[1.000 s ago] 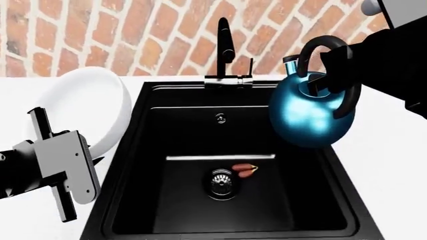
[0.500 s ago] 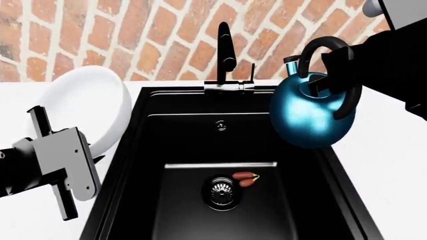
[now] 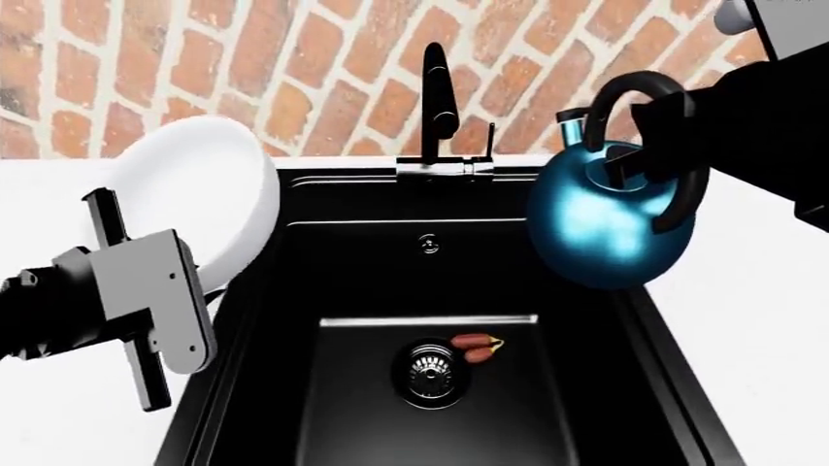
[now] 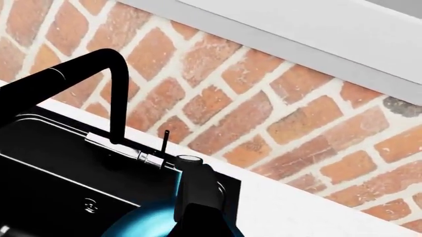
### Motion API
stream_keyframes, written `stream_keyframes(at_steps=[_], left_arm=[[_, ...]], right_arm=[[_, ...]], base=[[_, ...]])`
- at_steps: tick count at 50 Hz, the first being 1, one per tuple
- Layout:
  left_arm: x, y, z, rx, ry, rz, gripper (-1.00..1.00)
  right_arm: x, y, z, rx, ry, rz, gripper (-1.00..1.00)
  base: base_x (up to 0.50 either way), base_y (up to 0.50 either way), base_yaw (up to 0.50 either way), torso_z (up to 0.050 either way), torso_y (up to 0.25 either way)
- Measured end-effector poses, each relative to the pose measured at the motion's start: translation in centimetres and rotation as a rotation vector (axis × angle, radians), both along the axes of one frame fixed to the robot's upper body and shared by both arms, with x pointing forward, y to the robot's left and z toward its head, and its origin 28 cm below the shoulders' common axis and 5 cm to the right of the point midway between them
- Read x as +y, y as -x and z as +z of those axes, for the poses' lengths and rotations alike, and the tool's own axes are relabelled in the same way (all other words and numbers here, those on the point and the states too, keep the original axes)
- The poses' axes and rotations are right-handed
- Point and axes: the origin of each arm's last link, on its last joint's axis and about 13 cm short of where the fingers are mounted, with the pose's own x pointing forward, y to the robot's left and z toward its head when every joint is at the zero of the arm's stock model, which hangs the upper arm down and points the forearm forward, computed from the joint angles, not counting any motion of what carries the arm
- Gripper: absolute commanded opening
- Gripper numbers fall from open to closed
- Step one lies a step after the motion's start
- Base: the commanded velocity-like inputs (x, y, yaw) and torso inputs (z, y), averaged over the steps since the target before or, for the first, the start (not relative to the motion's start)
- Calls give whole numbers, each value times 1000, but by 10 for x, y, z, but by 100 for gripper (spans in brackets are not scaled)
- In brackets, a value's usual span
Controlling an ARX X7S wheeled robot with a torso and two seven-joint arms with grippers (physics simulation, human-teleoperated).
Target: Pick the kettle non electric and bowl and place them in the sink. Then turn on the water.
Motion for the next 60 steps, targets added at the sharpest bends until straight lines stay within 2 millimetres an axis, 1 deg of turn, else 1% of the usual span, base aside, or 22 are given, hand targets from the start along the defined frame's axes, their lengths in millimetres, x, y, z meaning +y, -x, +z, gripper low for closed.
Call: stream_keyframes(at_steps=[15,27,47,60], left_arm=[[-33,-22,7,9,-31,-136,-100],[-60,-31,5,41,-62,-241,-100],[-93,-37,-13,140,-108,-356,-100],[-110,-44,-33,203,-119,-390,-100]], right_arm=[[-7,5,-3,-2,-10,-27,-100],[-10,7,-3,-6,-14,-41,-100],[-10,7,-3,-11,-24,-44,-100],[-12,8,-5,-9,-30,-51,-100]], base=[[0,0,0,1,2],[0,0,0,1,2],[0,0,0,1,2],[0,0,0,1,2]])
